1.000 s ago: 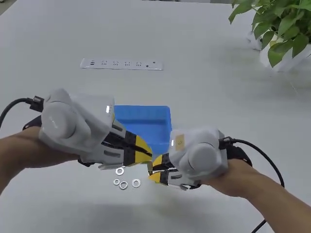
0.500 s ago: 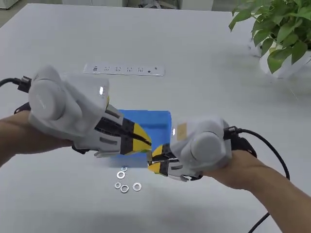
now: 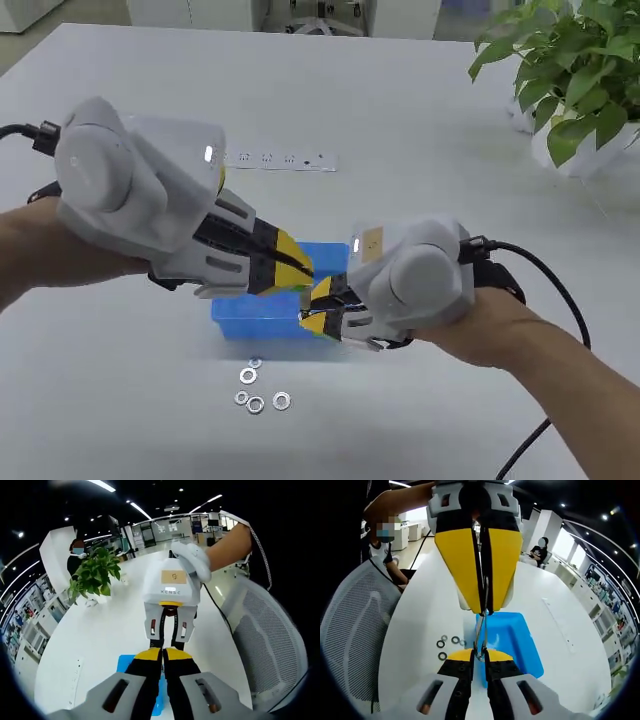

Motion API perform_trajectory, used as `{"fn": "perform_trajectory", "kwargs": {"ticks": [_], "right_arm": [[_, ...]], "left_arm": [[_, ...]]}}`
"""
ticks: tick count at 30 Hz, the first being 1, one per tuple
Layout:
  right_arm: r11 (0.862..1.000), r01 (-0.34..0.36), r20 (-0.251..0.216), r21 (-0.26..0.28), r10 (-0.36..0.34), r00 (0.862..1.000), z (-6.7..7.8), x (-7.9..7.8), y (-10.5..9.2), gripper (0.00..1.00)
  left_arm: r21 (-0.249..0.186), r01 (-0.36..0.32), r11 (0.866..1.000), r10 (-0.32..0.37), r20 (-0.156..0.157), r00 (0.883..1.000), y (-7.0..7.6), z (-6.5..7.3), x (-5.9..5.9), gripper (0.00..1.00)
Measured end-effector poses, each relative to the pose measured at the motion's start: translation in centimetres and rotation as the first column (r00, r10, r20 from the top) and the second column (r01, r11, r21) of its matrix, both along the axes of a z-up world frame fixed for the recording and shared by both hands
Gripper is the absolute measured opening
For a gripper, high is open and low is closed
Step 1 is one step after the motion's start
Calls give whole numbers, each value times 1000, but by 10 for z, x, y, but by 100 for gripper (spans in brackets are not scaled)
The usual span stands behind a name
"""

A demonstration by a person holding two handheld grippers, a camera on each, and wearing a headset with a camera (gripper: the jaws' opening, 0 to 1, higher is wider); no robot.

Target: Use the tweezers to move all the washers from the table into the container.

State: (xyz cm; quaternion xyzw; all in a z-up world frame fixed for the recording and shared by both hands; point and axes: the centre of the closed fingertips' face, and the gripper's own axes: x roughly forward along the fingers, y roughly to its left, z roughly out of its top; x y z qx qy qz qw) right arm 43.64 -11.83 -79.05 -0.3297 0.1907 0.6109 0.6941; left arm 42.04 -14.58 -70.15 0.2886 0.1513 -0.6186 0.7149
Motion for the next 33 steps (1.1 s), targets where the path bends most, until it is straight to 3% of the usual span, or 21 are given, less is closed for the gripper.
{"fn": "perform_trajectory", "kwargs": {"ticks": [15,33], "right_arm": [[1000,14,8,10,-14,1000,-3,36,5,10],[1000,20,-38,-11,-20,999,-36,61,-4,10]], "left_arm": [[5,-8,1000,8,18,1000,3,-4,36,5],[22,-4,1000,4,-7,1000,-5,-36,62,5]]}}
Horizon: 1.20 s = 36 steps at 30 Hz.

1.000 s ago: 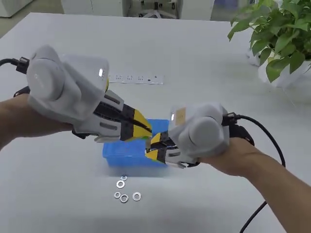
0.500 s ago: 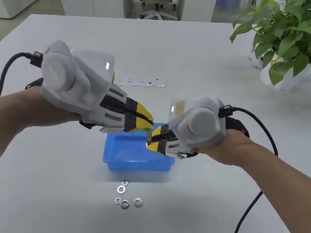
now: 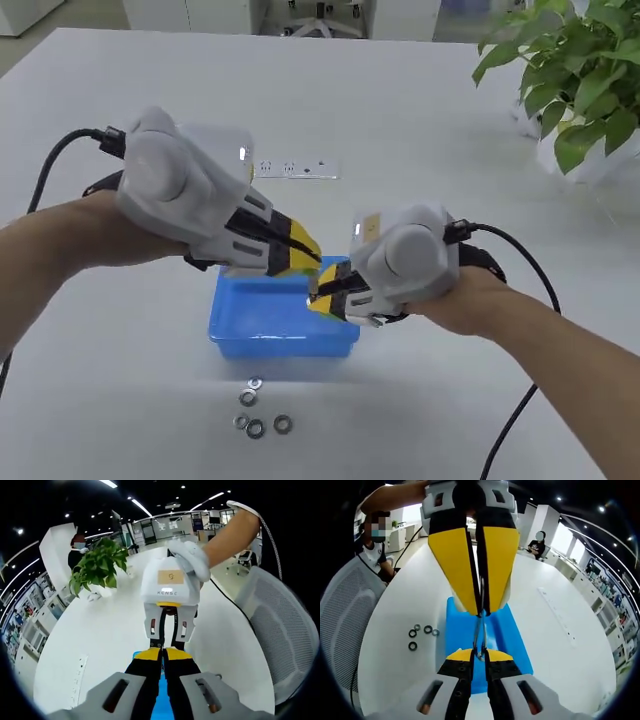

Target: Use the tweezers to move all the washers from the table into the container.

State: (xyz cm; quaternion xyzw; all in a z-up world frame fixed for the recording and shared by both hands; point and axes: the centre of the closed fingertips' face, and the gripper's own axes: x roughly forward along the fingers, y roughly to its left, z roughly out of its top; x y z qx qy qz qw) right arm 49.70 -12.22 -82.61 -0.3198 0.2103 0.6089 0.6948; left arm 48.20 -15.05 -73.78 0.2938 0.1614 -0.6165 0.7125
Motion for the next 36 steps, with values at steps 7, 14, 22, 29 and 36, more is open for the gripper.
{"fn": "perform_trajectory", "kwargs": {"ticks": [7,14,22,29,36], "right_arm": [[1000,-1,-33,-9,1,999,-14,3,-2,10],[999,-19,-47,-37,18,999,-26,5,-5,11],[998,-29,-51,-63,26,998,-33,5,-8,11],[997,-31,-47,-66,27,999,-33,5,-9,11],[998,-28,-44,-65,25,999,-32,6,-10,11]], "left_arm": [[-6,-15,1000,15,-21,1000,-1,-14,6,5],[1,-28,1000,28,-37,999,-1,-25,7,5],[4,-41,999,41,-47,998,0,-32,9,5],[-3,-39,999,39,-49,998,-1,-31,9,5],[-9,-42,999,41,-49,998,-1,-30,10,5]]}}
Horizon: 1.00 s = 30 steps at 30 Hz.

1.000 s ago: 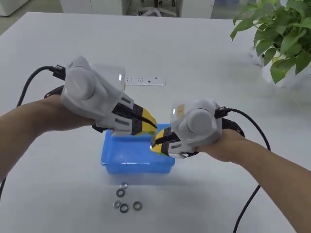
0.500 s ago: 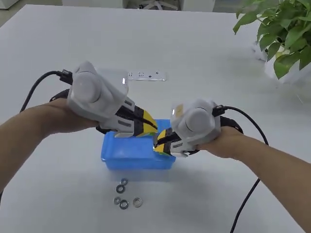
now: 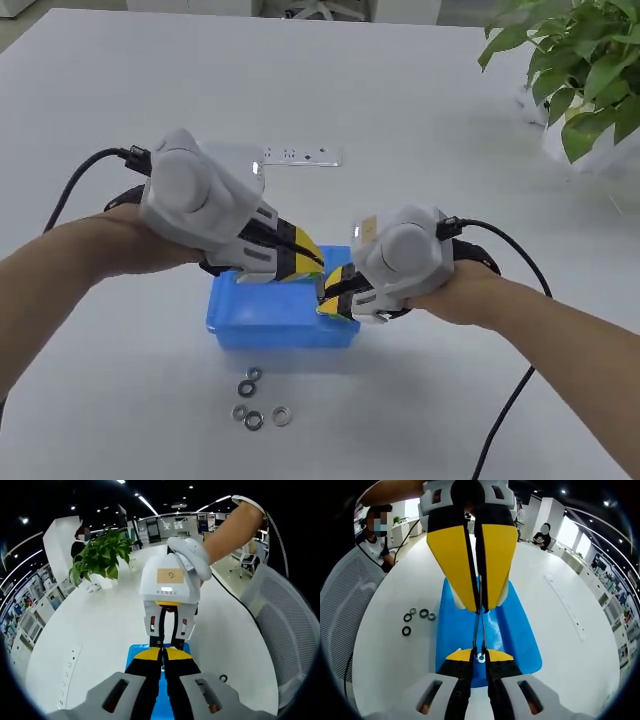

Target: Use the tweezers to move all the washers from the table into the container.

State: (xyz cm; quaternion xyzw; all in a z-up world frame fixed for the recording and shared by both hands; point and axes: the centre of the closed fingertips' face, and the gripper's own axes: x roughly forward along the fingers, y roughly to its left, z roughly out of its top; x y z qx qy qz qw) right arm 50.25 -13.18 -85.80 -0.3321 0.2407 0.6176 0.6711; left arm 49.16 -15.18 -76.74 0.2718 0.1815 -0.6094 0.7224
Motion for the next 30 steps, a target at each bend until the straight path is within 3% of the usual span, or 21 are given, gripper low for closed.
{"fn": "perform_trajectory", "kwargs": {"ticks": [12,16,30], "right_arm": [[1000,2,19,16,-2,1000,13,-4,1,11],[999,5,22,33,-6,1000,20,-8,3,11],[998,2,59,61,-6,998,41,-29,12,11]], "left_arm": [[-3,0,1000,0,1,1000,2,13,-6,5],[19,7,1000,-7,7,1000,5,19,-10,5],[26,15,1000,-15,21,1000,10,40,-32,5]]}}
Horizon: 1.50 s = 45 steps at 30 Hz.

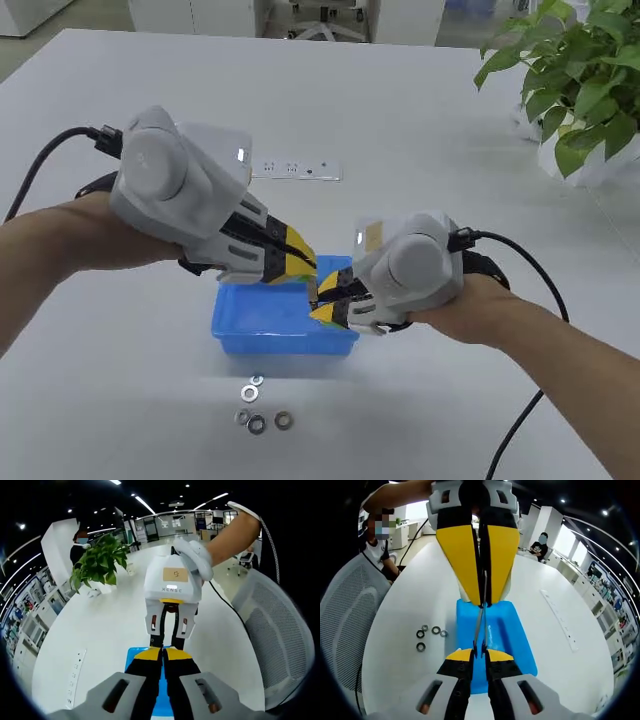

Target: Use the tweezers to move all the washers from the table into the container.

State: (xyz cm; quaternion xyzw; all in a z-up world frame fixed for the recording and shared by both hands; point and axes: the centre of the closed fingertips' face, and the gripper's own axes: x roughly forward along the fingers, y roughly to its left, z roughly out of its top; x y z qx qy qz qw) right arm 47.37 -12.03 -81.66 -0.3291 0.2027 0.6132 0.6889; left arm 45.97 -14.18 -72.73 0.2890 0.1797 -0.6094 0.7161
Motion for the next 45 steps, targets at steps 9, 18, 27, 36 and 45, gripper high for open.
{"fn": "perform_trajectory", "kwargs": {"ticks": [9,18,27,36,45], "right_arm": [[1000,-13,5,17,13,1000,3,-23,9,11],[999,-36,-17,15,37,999,-7,-46,14,11],[999,-48,-55,12,49,997,-20,-66,20,12],[999,-54,-86,5,54,995,-33,-82,20,12],[998,-59,-118,0,59,991,-44,-94,20,12]], "left_arm": [[13,0,1000,0,-2,1000,6,3,-21,5],[25,-2,1000,2,-22,1000,13,-8,-46,5],[41,1,999,1,-52,999,18,-22,-62,5],[49,9,999,-5,-78,997,19,-34,-76,5],[54,14,998,-8,-102,995,20,-44,-84,5]]}}
